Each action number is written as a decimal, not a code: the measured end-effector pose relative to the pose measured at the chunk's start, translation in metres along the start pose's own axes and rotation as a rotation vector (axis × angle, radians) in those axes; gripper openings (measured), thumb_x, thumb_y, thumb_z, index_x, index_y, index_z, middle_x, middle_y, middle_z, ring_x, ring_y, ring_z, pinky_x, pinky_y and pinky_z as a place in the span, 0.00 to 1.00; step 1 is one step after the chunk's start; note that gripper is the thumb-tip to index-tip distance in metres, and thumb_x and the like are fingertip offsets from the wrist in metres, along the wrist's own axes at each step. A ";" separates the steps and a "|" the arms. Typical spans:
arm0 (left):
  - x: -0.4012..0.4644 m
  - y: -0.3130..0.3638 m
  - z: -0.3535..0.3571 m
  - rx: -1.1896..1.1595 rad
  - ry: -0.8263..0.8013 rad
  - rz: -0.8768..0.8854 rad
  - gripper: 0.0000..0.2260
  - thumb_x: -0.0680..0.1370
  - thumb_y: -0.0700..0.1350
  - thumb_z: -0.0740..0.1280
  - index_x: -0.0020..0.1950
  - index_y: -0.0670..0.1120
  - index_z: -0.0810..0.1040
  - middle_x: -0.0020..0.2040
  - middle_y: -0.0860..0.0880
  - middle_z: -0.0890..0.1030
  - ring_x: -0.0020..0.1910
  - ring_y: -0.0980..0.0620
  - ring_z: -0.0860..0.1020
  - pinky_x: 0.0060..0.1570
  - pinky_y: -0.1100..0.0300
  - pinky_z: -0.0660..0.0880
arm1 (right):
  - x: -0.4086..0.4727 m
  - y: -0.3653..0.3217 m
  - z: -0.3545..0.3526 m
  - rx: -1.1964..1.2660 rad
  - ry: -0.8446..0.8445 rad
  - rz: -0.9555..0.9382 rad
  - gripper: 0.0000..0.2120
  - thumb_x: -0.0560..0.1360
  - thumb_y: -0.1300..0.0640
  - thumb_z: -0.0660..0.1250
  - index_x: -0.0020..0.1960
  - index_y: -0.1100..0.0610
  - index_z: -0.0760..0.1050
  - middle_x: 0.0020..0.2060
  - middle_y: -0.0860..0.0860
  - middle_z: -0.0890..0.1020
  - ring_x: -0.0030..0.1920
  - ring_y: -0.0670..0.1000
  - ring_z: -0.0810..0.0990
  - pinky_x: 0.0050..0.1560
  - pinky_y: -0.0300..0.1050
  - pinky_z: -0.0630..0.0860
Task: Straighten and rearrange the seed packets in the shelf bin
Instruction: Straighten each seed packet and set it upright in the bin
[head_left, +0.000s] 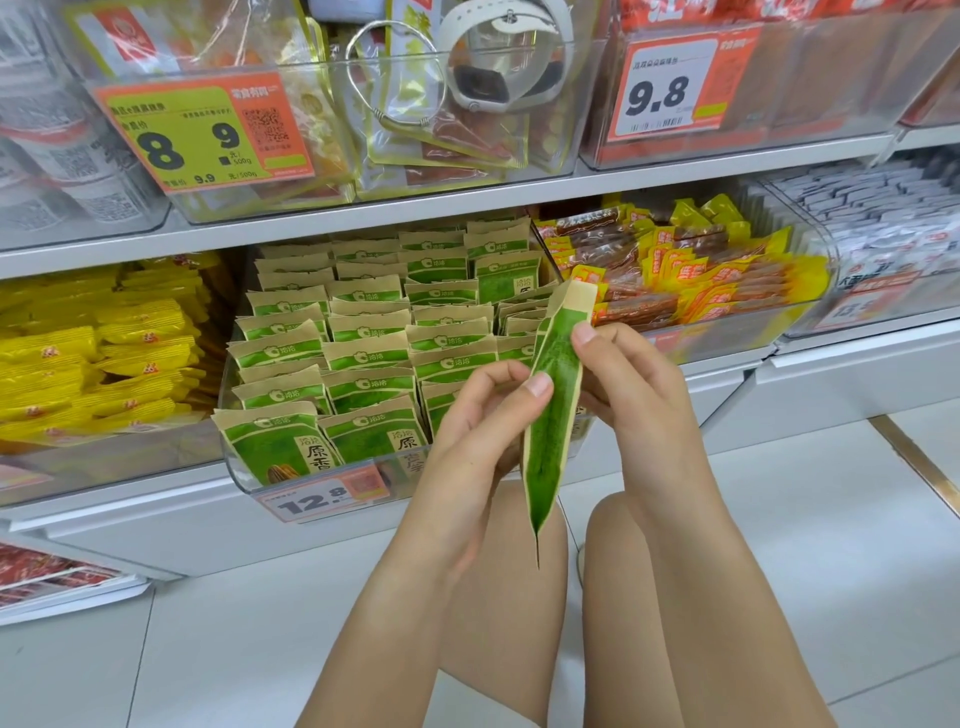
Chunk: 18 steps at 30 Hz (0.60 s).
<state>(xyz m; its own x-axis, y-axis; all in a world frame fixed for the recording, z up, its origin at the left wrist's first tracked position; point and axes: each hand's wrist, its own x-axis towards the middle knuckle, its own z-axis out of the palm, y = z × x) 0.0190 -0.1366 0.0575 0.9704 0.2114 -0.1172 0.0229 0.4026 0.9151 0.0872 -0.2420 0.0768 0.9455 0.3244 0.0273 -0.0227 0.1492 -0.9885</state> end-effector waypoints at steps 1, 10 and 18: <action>0.000 0.000 -0.001 0.004 -0.016 0.004 0.20 0.73 0.51 0.68 0.58 0.39 0.73 0.37 0.54 0.80 0.35 0.58 0.78 0.36 0.69 0.72 | 0.000 0.000 -0.001 -0.008 0.003 -0.002 0.12 0.74 0.51 0.65 0.34 0.54 0.73 0.34 0.56 0.74 0.37 0.50 0.72 0.41 0.42 0.70; 0.001 0.008 -0.004 0.021 0.152 0.082 0.18 0.73 0.53 0.69 0.55 0.41 0.75 0.48 0.42 0.83 0.46 0.47 0.82 0.54 0.44 0.78 | -0.009 0.008 -0.009 0.003 -0.178 0.108 0.20 0.68 0.43 0.69 0.44 0.60 0.75 0.55 0.55 0.83 0.59 0.47 0.80 0.60 0.43 0.77; 0.008 0.009 -0.008 -0.100 0.343 0.158 0.25 0.67 0.59 0.72 0.54 0.42 0.75 0.52 0.39 0.78 0.57 0.30 0.77 0.59 0.43 0.77 | -0.021 0.011 -0.012 0.023 -0.343 0.178 0.10 0.66 0.60 0.68 0.41 0.61 0.68 0.38 0.41 0.84 0.41 0.39 0.82 0.43 0.31 0.75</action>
<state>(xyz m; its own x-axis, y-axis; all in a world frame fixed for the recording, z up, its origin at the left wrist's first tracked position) 0.0252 -0.1240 0.0618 0.8228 0.5565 -0.1153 -0.1608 0.4226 0.8919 0.0706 -0.2580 0.0632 0.7626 0.6402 -0.0929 -0.1877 0.0815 -0.9788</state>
